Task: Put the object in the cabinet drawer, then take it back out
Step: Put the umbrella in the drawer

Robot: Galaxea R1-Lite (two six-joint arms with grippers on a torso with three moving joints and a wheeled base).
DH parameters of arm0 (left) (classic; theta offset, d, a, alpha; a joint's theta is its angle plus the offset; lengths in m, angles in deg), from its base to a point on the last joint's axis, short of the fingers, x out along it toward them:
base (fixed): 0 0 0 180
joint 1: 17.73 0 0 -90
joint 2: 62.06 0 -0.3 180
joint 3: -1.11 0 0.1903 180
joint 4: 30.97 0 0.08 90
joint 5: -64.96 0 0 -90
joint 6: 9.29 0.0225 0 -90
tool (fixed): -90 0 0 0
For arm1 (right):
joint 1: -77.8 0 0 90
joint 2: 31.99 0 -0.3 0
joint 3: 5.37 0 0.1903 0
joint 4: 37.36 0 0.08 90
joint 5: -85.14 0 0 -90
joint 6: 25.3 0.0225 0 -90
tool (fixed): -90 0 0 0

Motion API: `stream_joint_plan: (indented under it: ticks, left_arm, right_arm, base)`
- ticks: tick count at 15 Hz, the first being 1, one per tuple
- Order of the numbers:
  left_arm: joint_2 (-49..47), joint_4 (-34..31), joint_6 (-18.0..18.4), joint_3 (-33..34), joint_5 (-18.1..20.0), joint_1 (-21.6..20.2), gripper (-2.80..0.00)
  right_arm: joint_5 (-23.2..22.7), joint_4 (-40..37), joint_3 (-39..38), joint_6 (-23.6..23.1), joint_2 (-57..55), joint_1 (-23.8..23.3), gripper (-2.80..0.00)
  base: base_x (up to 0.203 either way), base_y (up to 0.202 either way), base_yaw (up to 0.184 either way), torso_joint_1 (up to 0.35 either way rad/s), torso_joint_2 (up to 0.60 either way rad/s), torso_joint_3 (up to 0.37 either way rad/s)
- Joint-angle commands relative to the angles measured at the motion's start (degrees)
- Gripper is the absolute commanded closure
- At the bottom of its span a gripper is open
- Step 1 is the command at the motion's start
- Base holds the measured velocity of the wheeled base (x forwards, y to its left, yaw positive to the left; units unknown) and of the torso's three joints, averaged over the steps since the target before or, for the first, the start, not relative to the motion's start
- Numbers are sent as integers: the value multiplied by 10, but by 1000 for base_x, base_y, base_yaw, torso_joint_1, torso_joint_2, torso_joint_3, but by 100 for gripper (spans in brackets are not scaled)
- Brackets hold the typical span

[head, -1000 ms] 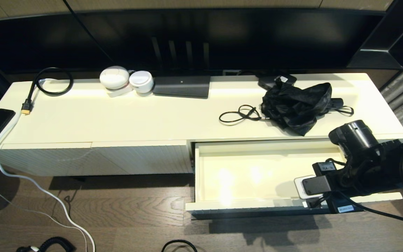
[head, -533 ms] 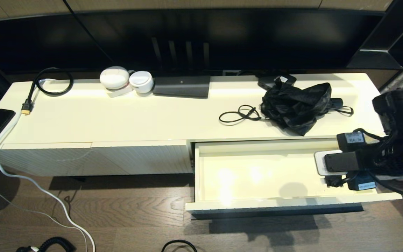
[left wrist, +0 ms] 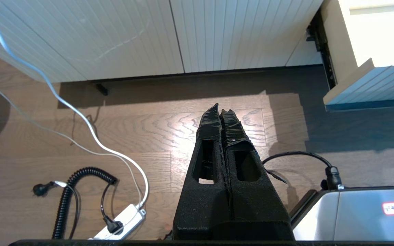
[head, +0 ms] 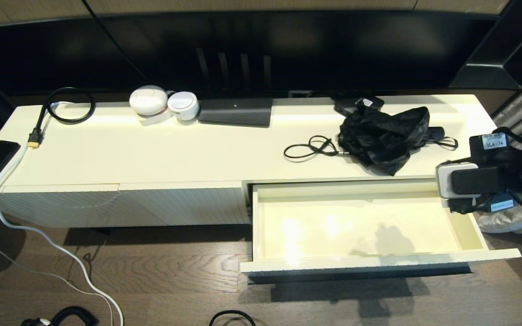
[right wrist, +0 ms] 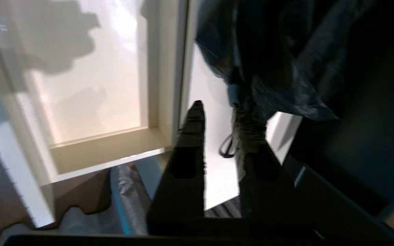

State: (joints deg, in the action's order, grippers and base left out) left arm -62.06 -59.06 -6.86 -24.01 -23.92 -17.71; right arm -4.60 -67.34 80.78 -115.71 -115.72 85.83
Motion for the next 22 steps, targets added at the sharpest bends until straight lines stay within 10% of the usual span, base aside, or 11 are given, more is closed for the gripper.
stream_joint_plan:
  ticks: [1,22]
  left_arm:
    - [0,0,0,0,0,0,0]
    - [0,0,0,0,0,0,0]
  right_arm:
    - [-4,36,3,-10,-21,-8,-280]
    - [1,154,271,9,-306,-4,-280]
  base:
    - [0,0,0,0,0,0]
    - [0,0,0,0,0,0]
